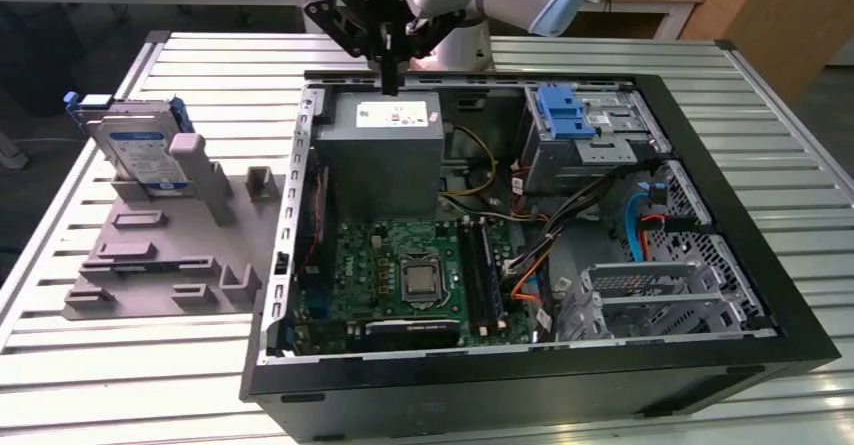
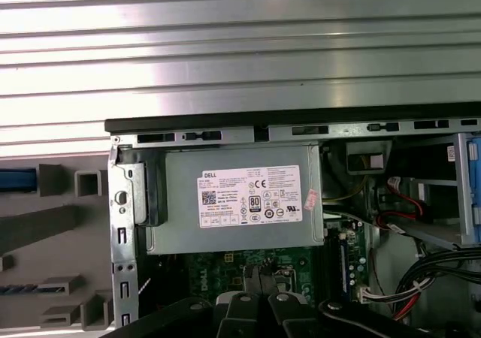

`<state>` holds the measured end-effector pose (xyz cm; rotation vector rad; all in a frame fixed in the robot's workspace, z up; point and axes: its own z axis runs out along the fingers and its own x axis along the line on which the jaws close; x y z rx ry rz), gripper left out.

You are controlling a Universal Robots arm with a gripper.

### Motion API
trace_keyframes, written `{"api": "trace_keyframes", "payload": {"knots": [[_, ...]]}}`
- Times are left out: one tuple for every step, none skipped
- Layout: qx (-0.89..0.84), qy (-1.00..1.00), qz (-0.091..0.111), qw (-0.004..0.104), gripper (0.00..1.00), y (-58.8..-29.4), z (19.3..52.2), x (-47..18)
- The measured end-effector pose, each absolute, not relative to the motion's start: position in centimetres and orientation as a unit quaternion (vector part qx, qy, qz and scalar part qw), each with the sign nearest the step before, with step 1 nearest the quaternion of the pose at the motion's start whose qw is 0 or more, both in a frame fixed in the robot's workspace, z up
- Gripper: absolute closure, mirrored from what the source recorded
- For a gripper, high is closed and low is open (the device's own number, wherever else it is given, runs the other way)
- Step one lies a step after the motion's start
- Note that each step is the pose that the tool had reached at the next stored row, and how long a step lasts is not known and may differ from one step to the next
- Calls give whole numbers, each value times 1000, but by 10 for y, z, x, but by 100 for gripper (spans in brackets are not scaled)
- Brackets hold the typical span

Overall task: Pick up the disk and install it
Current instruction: 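Reach for the disk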

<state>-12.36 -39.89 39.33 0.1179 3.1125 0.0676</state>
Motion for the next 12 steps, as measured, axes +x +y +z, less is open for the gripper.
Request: {"api": "trace_keyframes", "payload": {"knots": [[38,999,22,13,89,-399,393,-124],[38,999,22,13,89,-399,393,-124],[38,999,22,13,89,-399,393,-125],[38,999,22,13,89,-399,393,-125],[38,999,22,13,89,-399,393,-126],[38,999,22,13,89,-399,393,-126],[38,999,22,13,89,-399,393,-127],[38,999,22,13,89,-399,393,-127],[38,999,22,13,89,-399,393,-131],[38,999,22,13,89,-399,393,-137],[38,999,22,13,89,-399,393,-137],[38,999,22,13,89,-399,393,-137]]}}
